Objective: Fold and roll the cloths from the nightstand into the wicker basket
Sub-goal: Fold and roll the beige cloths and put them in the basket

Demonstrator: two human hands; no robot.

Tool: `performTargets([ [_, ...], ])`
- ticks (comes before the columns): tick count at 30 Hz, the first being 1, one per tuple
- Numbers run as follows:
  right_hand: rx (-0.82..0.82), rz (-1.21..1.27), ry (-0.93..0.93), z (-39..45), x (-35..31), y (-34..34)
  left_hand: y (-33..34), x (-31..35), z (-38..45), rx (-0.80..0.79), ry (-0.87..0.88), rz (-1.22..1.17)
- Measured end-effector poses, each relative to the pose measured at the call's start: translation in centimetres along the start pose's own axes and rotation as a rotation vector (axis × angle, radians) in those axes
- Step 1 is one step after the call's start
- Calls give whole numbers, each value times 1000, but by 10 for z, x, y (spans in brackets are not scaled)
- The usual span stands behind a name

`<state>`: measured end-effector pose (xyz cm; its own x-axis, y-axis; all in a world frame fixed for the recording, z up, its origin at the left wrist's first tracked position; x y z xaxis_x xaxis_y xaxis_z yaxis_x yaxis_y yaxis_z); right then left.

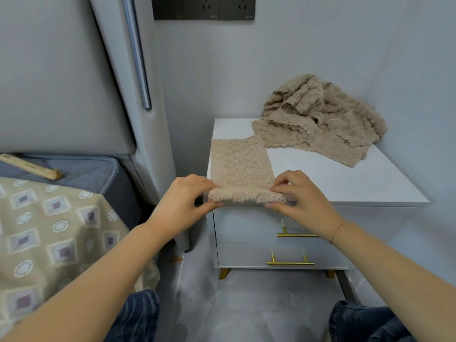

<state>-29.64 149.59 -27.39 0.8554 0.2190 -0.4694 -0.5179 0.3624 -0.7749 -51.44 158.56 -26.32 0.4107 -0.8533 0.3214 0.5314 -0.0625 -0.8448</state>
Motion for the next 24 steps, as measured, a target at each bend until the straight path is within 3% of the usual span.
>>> performTargets([
  [6, -34, 129, 140, 5, 6, 0, 0, 3, 0, 3, -112, -95],
  [14, 31, 188, 309, 15, 14, 1, 14, -21, 7, -74, -446, -436],
  [24, 126, -129, 444, 28, 20, 3, 22, -35, 16, -29, -611, -429],
])
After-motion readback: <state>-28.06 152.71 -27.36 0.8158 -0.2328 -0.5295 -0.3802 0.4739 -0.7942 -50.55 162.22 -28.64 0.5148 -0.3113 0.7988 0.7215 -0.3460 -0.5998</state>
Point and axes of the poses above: each hand's wrist, its own z-axis towards the middle knuckle, its own y-axis out of the palm, x = y × z, the point moved 6 cm from there along z, towards the middle knuckle, and after that the axes turned 2 degrees about y, right-handed, at the moved point
